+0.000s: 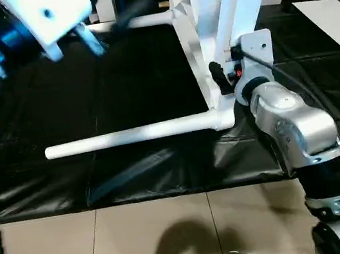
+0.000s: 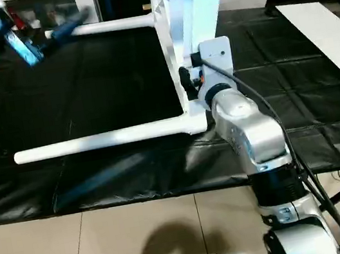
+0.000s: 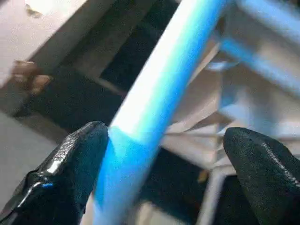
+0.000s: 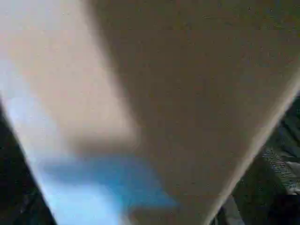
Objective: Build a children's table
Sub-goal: Flip table
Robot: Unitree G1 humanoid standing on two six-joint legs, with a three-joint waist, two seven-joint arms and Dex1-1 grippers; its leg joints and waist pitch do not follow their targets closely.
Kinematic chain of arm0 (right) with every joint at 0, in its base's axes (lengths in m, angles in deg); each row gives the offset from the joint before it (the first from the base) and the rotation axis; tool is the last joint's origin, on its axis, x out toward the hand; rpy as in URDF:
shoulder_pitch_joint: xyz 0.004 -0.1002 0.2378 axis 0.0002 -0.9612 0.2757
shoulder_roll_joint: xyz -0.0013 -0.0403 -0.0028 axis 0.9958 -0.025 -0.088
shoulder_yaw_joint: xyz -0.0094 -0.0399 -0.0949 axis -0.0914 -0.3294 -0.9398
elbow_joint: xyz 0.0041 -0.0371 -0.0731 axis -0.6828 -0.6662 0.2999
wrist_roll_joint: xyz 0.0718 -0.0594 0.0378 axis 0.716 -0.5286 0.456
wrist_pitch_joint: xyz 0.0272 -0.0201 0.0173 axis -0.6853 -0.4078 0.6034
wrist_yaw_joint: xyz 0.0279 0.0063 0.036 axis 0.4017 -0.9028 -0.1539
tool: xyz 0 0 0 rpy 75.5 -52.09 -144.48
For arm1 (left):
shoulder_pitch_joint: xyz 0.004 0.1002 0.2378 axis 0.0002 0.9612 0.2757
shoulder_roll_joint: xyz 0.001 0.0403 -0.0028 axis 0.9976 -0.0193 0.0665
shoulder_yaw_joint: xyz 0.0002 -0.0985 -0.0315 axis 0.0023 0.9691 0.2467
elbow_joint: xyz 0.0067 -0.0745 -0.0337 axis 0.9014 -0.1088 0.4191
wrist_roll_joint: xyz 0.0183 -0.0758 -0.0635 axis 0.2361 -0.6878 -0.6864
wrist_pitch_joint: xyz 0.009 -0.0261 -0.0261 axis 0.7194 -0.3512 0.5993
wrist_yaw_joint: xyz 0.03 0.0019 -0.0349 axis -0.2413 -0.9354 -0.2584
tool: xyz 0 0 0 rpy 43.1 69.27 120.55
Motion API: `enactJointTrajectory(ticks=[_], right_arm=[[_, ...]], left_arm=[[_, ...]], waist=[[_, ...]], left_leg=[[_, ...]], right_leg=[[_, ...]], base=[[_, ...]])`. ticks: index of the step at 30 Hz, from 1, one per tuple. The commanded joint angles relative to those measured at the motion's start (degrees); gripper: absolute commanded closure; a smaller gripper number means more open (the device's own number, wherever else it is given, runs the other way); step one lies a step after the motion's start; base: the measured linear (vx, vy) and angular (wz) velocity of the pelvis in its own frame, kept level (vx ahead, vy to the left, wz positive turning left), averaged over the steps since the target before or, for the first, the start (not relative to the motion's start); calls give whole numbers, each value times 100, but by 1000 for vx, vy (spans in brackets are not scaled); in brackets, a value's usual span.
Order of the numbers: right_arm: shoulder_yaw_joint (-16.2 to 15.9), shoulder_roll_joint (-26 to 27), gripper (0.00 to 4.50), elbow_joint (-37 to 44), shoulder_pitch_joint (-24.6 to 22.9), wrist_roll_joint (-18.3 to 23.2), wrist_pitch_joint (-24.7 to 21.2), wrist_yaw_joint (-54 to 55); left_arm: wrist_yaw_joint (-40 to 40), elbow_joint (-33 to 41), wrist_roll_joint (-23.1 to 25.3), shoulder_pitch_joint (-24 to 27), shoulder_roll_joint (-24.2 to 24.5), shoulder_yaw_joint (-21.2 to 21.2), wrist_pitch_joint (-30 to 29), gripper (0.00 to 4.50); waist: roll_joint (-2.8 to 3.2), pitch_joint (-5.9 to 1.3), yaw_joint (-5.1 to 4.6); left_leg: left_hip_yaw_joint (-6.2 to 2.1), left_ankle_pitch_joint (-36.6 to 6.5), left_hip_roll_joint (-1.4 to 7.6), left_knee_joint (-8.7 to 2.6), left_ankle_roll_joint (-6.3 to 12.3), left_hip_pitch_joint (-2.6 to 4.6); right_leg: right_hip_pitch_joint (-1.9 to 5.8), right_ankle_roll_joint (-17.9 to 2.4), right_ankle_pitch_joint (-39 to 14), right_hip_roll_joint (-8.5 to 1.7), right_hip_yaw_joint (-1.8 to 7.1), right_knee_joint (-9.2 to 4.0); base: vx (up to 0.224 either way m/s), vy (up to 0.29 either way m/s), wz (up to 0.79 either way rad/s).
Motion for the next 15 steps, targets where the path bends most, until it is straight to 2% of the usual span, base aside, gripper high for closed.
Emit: enactJointTrajectory(ticks=[1,2,4,6,8,12,15], right_arm=[[66,7,87,-238,-89,-149,335,8],[104,70,87,-317,-98,-122,453,14],[196,195,87,-494,-91,-31,730,-41],[305,331,103,-708,-59,60,1106,-139],[360,414,117,-841,-21,106,1345,-242],[345,491,144,-1040,37,82,1596,-306],[378,544,179,-1148,69,53,1783,-358]], left_arm=[[-87,-135,255,-79,96,-60,202,0],[-118,-190,318,-66,116,-64,252,0],[-234,-257,459,-45,116,-52,344,0],[-421,-302,627,-45,94,-24,473,0],[-545,-385,744,-68,71,-21,558,0],[-688,-626,1095,-124,114,-93,671,0],[-796,-730,1267,-111,108,-76,692,0]], waist=[[154,-498,-29],[139,-500,-35],[155,-493,-39],[131,-495,-51],[145,-498,-58],[156,-486,-66],[156,-486,-62]], left_leg=[[-109,-1615,259,-412,-816,247],[-111,-1649,262,-412,-787,237],[-115,-1722,272,-418,-765,252],[-118,-1778,281,-421,-734,244],[-120,-1757,286,-419,-678,238],[-114,-1730,288,-423,-662,243],[-111,-1704,294,-418,-653,246]], right_leg=[[129,-810,-794,-247,236,-392],[139,-860,-779,-256,239,-386],[129,-954,-775,-250,235,-378],[139,-1003,-764,-260,233,-377],[145,-1052,-710,-265,233,-375],[139,-1092,-690,-249,234,-369],[139,-1122,-647,-248,240,-372]], base=[[0,0,0],[0,0,0],[0,0,0],[0,0,0],[0,0,0],[0,0,0],[0,0,0]])
